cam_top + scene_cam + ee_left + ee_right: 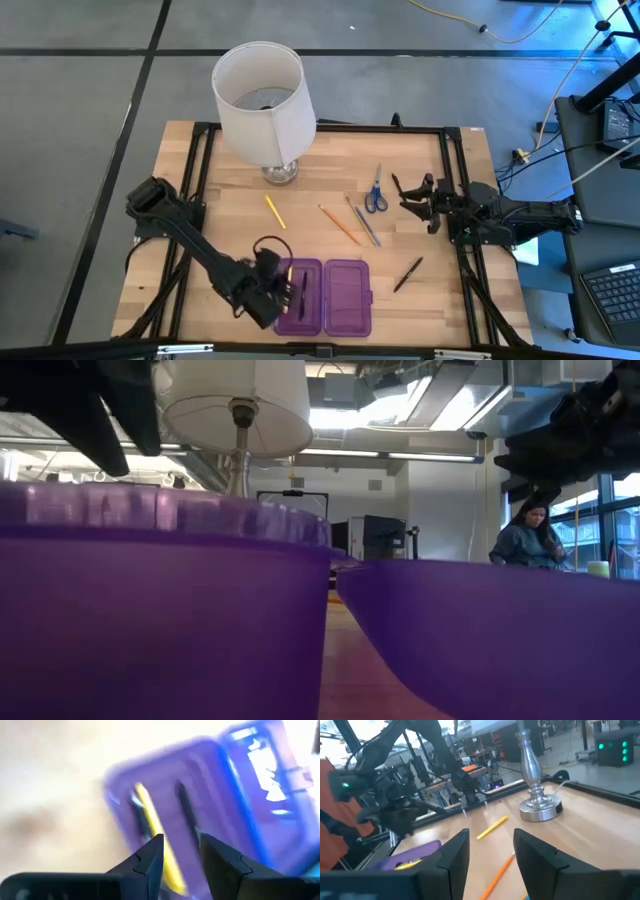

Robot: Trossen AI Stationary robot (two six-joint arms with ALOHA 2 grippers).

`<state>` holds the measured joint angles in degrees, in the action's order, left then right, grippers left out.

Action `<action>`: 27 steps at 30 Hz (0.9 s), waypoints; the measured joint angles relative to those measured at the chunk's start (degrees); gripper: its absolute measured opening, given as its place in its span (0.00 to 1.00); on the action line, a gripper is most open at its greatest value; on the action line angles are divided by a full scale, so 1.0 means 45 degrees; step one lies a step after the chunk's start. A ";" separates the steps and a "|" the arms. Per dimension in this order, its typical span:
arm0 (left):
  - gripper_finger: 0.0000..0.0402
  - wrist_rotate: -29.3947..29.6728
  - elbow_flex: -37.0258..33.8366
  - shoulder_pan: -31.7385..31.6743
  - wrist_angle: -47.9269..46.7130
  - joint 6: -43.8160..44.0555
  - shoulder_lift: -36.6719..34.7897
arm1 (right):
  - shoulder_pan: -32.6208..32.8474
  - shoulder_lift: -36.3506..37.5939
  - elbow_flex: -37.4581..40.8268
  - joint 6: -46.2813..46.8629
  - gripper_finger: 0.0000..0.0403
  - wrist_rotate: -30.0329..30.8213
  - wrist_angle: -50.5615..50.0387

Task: Pick & place school supplies into a supply box
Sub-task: Put the bottom black pen into the violet supply box

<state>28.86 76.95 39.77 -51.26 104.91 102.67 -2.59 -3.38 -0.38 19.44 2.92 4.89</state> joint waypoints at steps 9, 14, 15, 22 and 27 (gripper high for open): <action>0.31 0.2702 -0.0072 -0.0582 -0.5049 -0.2806 -0.0994 | 0.0000 -0.0399 -0.0005 0.1543 0.39 0.1013 0.0796; 0.32 0.1551 -0.0799 -0.1180 -0.2427 -0.5069 -0.1547 | 0.0004 -0.1673 -0.0597 0.1562 0.39 0.1014 0.0977; 0.33 0.1170 -0.1023 -0.1280 -0.1385 -0.5775 -0.1666 | 0.0001 -0.2035 -0.0878 0.1366 0.39 0.1014 0.0917; 0.33 -0.1926 -0.2758 -0.1719 0.7210 -1.1942 -0.1889 | 0.0005 -0.5804 -0.3598 0.0605 0.39 0.1009 -0.0635; 0.33 -0.2604 -0.3666 -0.2158 0.8696 -1.2972 -0.2062 | 0.0164 -0.8944 -0.5704 0.0802 0.39 0.0878 -0.3115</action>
<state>17.14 60.45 30.06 -12.12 46.54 93.39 -1.85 -43.63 -26.05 23.06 6.87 -9.12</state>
